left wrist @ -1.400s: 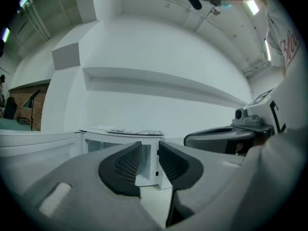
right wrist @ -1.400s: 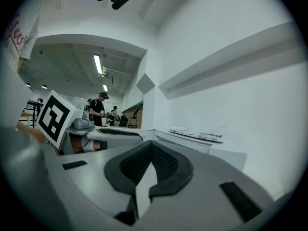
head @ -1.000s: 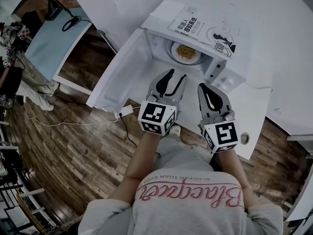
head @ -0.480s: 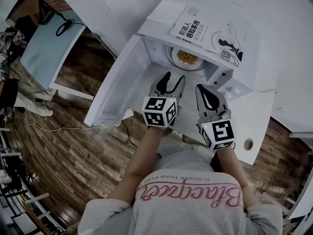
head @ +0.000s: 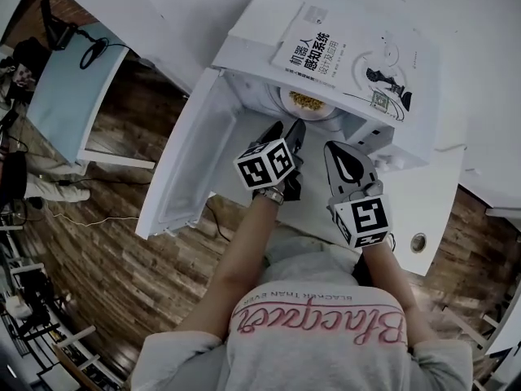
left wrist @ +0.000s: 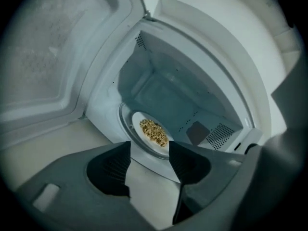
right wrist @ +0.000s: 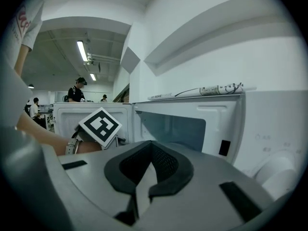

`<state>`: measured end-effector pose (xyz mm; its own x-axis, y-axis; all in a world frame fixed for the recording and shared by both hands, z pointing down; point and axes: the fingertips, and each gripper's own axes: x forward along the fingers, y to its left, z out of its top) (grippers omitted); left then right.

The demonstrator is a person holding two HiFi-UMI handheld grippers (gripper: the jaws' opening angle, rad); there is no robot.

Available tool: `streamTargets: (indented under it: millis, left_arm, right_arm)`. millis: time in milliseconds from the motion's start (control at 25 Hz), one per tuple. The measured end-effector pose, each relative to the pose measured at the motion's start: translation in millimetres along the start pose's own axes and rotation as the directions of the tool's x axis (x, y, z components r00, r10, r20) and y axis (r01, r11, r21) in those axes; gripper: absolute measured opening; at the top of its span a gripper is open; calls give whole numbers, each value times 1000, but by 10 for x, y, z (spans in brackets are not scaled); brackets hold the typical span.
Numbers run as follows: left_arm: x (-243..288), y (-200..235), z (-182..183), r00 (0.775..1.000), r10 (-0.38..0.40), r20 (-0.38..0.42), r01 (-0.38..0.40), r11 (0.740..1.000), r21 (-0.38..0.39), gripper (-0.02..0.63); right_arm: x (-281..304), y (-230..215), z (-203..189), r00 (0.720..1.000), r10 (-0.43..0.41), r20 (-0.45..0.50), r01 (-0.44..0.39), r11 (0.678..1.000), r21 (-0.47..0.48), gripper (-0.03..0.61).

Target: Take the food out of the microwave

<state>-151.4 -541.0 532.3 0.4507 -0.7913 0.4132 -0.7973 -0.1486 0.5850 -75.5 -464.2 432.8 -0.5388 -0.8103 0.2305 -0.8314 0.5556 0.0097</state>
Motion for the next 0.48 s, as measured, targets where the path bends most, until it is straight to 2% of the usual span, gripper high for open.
streamTargets:
  millis: [200, 280, 480]
  left_arm:
    - [204, 75, -16, 1000, -8, -18, 5, 986, -164, 235]
    - [275, 87, -18, 1000, -11, -20, 6, 974, -226, 238]
    - [354, 232, -23, 999, 43, -20, -47, 934, -354, 241]
  right_arm:
    - [87, -88, -90, 1000, 0, -24, 1, 1000, 10, 11]
    - [110, -111, -115, 1000, -2, -32, 3, 1000, 13, 11]
    - [149, -125, -166, 999, 4, -44, -3, 1000, 15, 11]
